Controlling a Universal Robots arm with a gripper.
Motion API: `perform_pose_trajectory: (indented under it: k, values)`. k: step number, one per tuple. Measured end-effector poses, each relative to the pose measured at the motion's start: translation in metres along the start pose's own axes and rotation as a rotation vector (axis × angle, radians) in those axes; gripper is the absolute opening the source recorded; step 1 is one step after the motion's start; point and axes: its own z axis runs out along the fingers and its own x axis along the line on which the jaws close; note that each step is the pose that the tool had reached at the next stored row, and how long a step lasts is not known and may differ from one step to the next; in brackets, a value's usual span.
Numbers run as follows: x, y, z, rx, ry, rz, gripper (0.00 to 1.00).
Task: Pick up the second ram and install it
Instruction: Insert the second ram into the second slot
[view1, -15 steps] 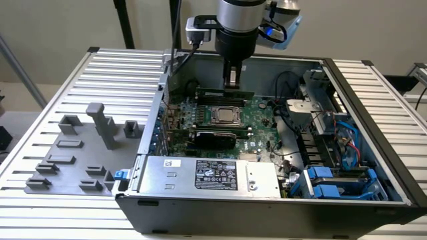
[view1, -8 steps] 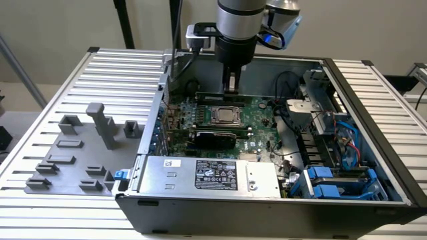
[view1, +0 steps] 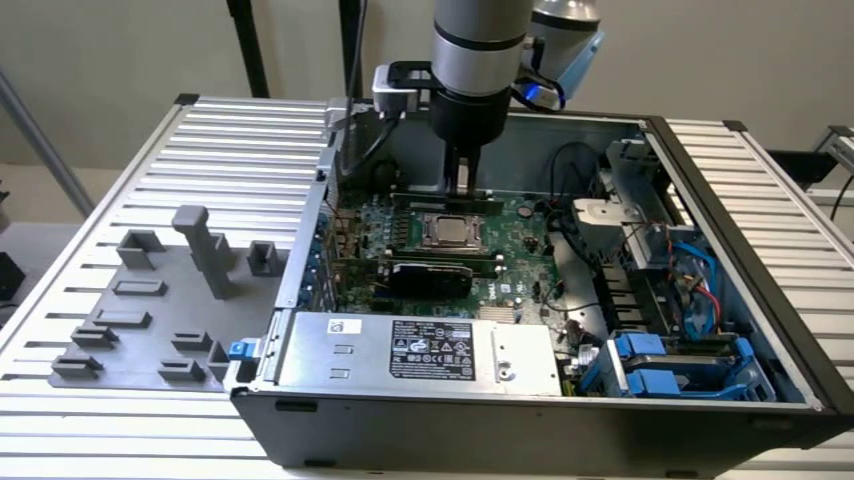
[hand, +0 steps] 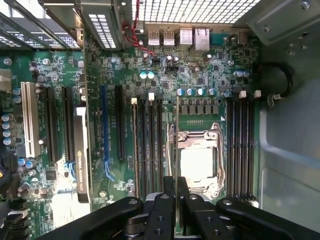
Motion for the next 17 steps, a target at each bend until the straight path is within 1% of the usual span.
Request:
perform_pose_trajectory:
  k: [6, 9, 11, 12, 14, 16, 17]
  values:
    - [0.001, -0.0009, 0.0108, 0.0014, 0.0009, -0.001, 0.13]
    - [0.002, -0.0012, 0.0161, 0.0045, 0.0022, -0.001, 0.13]
    - [0.002, -0.0011, 0.0187, 0.0084, 0.0041, -0.002, 0.13]
    - [0.002, -0.0011, 0.0199, 0.0109, 0.0057, -0.002, 0.13]
    - [0.003, -0.0011, 0.0215, 0.0169, 0.0108, -0.003, 0.13]
    - [0.003, -0.0011, 0.0227, 0.0220, 0.0189, -0.004, 0.13]
    - [0.003, -0.0011, 0.0232, 0.0231, 0.0244, -0.005, 0.13]
